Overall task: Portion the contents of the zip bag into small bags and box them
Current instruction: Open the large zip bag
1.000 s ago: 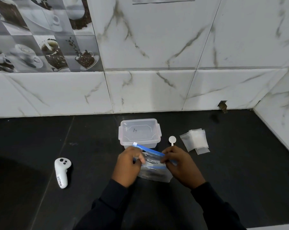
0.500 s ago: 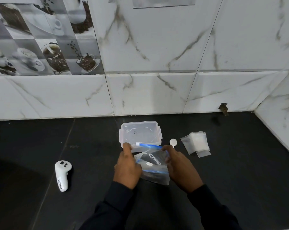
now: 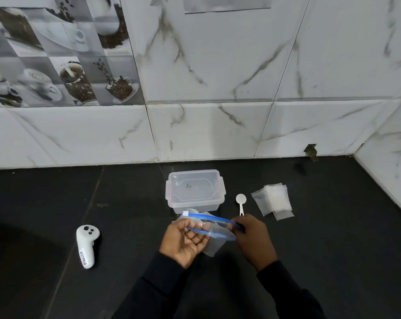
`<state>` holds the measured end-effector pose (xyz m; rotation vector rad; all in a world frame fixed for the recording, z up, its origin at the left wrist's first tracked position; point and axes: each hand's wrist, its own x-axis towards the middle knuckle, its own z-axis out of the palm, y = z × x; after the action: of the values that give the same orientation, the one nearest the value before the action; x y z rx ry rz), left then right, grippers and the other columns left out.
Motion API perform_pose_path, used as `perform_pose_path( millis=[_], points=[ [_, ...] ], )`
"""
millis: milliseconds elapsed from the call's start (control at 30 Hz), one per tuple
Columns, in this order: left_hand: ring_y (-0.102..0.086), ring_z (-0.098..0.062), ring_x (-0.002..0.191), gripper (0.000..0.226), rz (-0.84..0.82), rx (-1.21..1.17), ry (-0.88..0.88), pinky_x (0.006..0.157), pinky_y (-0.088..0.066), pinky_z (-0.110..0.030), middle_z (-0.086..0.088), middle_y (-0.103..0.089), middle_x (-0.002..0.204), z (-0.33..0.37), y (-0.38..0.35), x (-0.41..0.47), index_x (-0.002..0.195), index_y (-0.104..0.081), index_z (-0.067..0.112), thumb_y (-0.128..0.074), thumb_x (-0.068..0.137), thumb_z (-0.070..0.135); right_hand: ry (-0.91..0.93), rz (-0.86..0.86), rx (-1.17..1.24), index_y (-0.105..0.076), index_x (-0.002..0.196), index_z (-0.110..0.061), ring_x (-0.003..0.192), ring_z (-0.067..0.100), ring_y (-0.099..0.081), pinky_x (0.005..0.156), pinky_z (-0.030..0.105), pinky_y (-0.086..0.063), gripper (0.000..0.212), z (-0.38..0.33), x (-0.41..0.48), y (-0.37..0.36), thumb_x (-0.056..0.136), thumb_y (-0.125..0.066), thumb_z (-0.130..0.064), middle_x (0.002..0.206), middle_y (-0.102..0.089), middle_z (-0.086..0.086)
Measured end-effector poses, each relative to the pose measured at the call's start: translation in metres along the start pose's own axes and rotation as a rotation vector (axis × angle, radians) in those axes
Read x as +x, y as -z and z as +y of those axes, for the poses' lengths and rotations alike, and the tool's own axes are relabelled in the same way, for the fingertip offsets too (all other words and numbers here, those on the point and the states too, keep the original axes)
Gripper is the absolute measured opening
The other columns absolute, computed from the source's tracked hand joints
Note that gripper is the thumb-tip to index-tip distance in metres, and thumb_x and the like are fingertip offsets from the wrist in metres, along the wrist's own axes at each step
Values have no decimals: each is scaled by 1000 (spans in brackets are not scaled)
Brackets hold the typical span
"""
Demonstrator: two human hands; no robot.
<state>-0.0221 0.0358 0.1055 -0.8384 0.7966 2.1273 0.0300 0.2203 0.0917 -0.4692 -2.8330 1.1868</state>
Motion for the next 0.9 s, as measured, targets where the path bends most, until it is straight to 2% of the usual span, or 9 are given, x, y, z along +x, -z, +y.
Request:
perform_pose_path(
  millis=[133, 233, 367, 433, 567, 633, 700, 800, 900],
  points=[
    [-75, -26, 70, 23, 11, 89, -25, 75, -54, -40, -11, -69, 72, -1, 3, 5, 78, -60, 7, -49, 96, 15, -15, -7, 76, -73, 89, -21, 79, 2, -62, 74, 16, -47, 4, 0, 0, 4, 89, -69, -18, 83, -65, -10],
    [-71, -26, 78, 11, 22, 179, -92, 65, -59, -36, -13, -66, 82, -4, 5, 9, 95, -59, 6, -49, 94, 5, 4, -19, 139, -75, 88, -18, 77, 0, -63, 67, 10, -46, 7, -1, 1, 9, 87, -71, -13, 79, -68, -10],
    [-73, -26, 70, 31, 78, 507, -335, 64, -60, -37, -13, -72, 86, -6, 4, 5, 110, -55, 16, -51, 90, -7, 98, -59, 112, -77, 90, -23, 79, 2, -63, 71, 14, -49, 14, 2, 5, 15, 82, -74, -12, 82, -70, -8],
    [-71, -22, 68, 40, 91, 713, -495, 52, -56, -31, -14, -71, 93, -4, 6, 2, 111, -58, 25, -56, 88, -8, 134, -61, 62, -77, 87, -22, 76, 5, -61, 69, 15, -46, 12, 5, 8, 18, 81, -74, -12, 78, -67, -7],
    [-67, -20, 58, 15, 173, 1044, -754, 52, -55, -29, -14, -71, 75, 3, 14, -1, 81, -74, 20, -71, 85, 6, 184, -101, -63, -77, 88, -22, 74, 4, -57, 67, 13, -39, 12, 7, 15, 27, 85, -71, -13, 77, -60, -9],
    [-59, -12, 52, 20, 301, 1261, -889, 53, -49, -24, -3, -64, 57, 7, 18, 1, 64, -68, 18, -72, 83, 16, 210, -123, -120, -77, 93, -23, 76, 4, -57, 68, 14, -40, 14, 5, 17, 30, 88, -68, -14, 81, -59, -10],
    [-50, -5, 50, 23, 358, 1371, -974, 51, -40, -18, 4, -56, 52, 8, 19, -1, 60, -62, 18, -70, 82, 17, 242, -136, -193, -76, 97, -22, 78, 5, -55, 69, 13, -38, 14, 4, 20, 31, 90, -65, -16, 84, -55, -13],
    [-61, -9, 61, 10, 219, 1351, -979, 55, -48, -18, 3, -65, 63, 8, 17, -3, 79, -72, 27, -71, 83, 19, 269, -150, -256, -72, 106, -26, 85, 5, -50, 75, 18, -38, 19, 2, 23, 31, 89, -64, -22, 90, -51, -15],
    [-67, -14, 63, 9, 98, 1296, -962, 63, -56, -27, -3, -67, 69, 9, 18, -5, 91, -73, 34, -74, 85, 27, 337, -177, -261, -63, 121, -35, 103, 7, -47, 91, 32, -42, 42, -8, 24, 32, 81, -69, -47, 108, -54, -18]
  ],
)
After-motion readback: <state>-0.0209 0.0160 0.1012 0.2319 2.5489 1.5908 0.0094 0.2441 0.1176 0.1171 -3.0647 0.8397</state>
